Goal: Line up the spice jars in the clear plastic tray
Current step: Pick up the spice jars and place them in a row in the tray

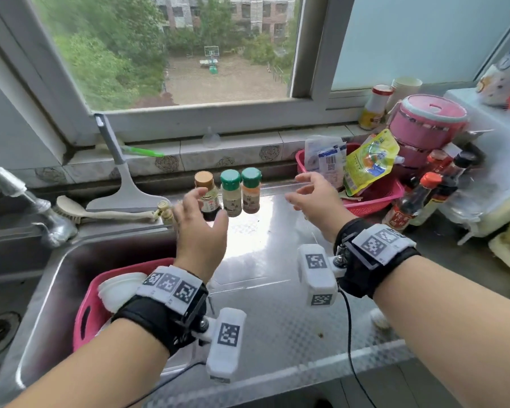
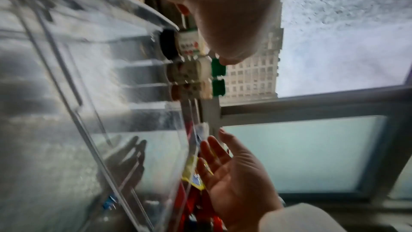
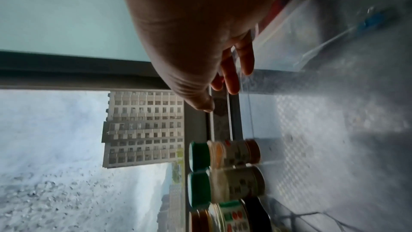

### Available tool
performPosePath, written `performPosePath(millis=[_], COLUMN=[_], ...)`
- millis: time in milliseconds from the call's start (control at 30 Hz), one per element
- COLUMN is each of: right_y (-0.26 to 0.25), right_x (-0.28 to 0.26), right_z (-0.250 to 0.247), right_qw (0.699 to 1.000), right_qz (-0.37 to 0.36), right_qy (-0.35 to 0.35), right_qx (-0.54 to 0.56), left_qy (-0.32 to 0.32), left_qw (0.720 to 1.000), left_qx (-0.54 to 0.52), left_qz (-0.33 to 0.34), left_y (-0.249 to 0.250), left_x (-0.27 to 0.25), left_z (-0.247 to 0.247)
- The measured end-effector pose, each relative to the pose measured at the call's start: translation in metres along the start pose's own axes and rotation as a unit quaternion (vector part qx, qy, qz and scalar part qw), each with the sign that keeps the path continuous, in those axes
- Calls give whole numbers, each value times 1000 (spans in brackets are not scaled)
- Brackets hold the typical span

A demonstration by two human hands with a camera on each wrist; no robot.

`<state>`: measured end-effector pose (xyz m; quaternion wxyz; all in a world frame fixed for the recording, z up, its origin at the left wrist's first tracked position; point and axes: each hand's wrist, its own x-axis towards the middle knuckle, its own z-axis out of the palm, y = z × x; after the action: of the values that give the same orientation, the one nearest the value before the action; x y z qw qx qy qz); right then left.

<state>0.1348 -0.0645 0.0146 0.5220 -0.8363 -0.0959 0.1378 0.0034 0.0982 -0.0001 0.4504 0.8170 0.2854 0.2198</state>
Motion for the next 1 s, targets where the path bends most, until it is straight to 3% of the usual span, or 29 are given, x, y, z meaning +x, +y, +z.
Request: performPosePath(millis=[133, 233, 333, 567, 667, 800, 867, 1000], right_y=[12, 28, 51, 101, 116, 121, 137, 145], right_x=[-14, -27, -44, -75, -83, -88, -89, -87], right_z=[-47, -85, -123, -180, -193, -192, -219, -220], right_qw=[999, 997, 994, 982, 978, 975, 971, 972], right_qz=[20, 49, 101, 186, 211, 221, 237, 233], right_qy=[19, 48, 19, 8, 4, -18, -8, 10], right_qx=[26, 21, -19, -17, -1, 6, 12, 3], left_qy=[-98, -187, -272, -478, -507, -514, -524, -512], left_qw=[989, 975, 955, 868, 842, 830, 817, 823], left_qx=[-71, -79, -65, 76, 149, 201, 227, 237], left_qz=[83, 88, 97, 114, 113, 78, 73, 63], left_y=[45, 67, 85, 104, 101, 84, 90, 84], left_x=[-25, -47, -71, -122, -131, -127, -138, -137], left_z=[33, 65, 99, 171, 195, 203, 230, 230])
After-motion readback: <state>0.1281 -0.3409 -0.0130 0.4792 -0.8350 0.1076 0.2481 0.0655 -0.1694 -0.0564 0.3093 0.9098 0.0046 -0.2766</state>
